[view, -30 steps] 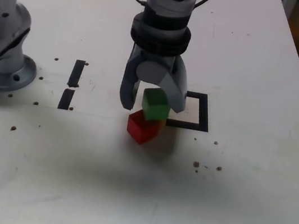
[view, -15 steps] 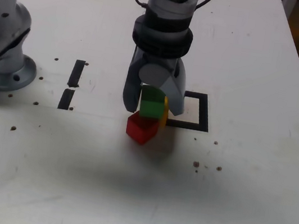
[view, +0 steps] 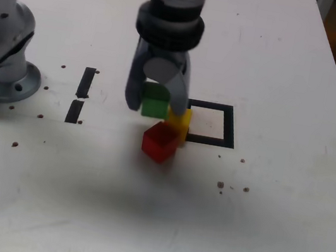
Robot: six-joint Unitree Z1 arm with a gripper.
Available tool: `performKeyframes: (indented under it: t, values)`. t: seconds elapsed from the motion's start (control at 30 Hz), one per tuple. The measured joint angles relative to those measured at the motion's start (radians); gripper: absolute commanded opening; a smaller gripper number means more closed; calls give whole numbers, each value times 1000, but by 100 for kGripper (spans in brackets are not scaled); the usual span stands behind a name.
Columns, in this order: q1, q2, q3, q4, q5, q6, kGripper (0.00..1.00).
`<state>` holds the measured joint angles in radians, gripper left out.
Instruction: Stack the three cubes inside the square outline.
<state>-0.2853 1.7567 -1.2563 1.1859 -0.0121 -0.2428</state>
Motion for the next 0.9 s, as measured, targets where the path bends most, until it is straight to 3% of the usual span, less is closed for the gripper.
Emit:
performKeyframes:
  t: [0.2,0.43,0.63,0.9]
  values:
    - [13,-71,-30,110,46,-16,15]
    - [144,-128,4,125,63,41,15]
    - [255,-133,61,85,62,99,15]
    - [345,-99,132,-52,45,132,15]
